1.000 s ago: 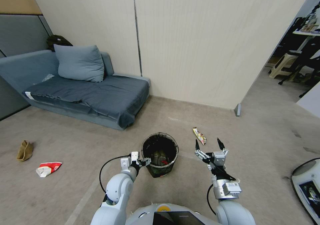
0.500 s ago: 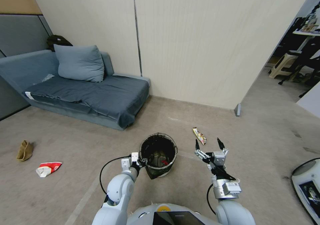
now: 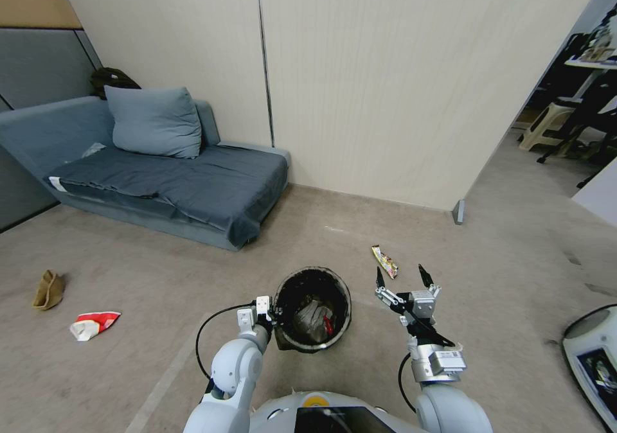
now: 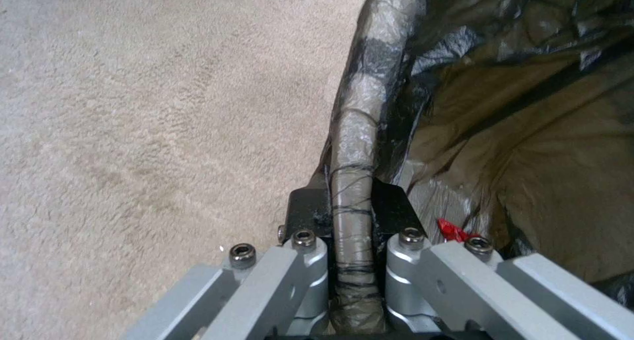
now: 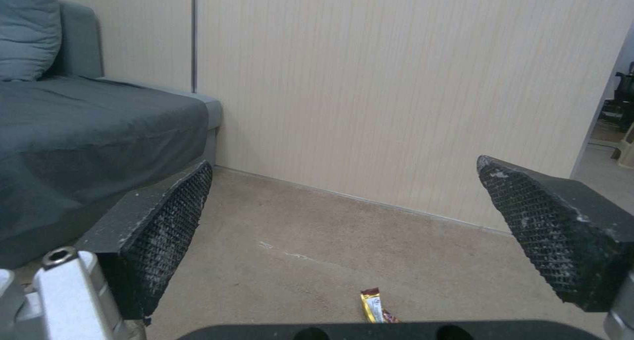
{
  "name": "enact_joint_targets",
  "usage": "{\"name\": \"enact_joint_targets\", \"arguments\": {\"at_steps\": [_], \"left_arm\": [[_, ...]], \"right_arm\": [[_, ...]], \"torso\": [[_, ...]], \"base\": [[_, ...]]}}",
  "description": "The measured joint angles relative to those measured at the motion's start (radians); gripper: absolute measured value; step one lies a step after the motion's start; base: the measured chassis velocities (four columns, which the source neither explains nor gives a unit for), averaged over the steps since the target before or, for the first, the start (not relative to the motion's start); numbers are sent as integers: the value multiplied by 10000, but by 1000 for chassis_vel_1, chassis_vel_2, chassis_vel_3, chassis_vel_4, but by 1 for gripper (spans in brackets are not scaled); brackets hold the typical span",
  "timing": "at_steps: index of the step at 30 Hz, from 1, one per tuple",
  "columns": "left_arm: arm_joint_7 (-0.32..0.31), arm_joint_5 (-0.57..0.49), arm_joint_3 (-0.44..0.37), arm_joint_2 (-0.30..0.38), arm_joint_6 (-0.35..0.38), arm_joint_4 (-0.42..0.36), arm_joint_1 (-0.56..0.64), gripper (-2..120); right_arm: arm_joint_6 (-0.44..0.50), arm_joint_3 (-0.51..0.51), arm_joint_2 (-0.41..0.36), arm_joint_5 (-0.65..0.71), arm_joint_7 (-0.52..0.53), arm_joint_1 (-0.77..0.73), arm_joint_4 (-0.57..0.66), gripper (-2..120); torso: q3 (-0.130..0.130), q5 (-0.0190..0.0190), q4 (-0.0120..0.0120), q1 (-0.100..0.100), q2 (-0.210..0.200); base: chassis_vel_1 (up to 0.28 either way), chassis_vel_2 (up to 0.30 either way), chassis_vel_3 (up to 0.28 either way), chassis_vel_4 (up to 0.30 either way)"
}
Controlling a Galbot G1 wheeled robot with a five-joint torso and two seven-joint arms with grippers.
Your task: Pick up the trash bin, then pick up the garbage from the floor and place it into the trash bin.
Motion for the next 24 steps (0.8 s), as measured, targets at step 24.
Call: {"name": "enact_joint_targets", "arguments": {"at_steps": [24], "left_arm": [[-9,3176,24,51,-1299,-3715,1495,2]], "right_arm": [[309,-129,0,-566,667,34,16,100]], "torso": [[0,1,0,0,0]], "base": [[0,0,0,0]]}}
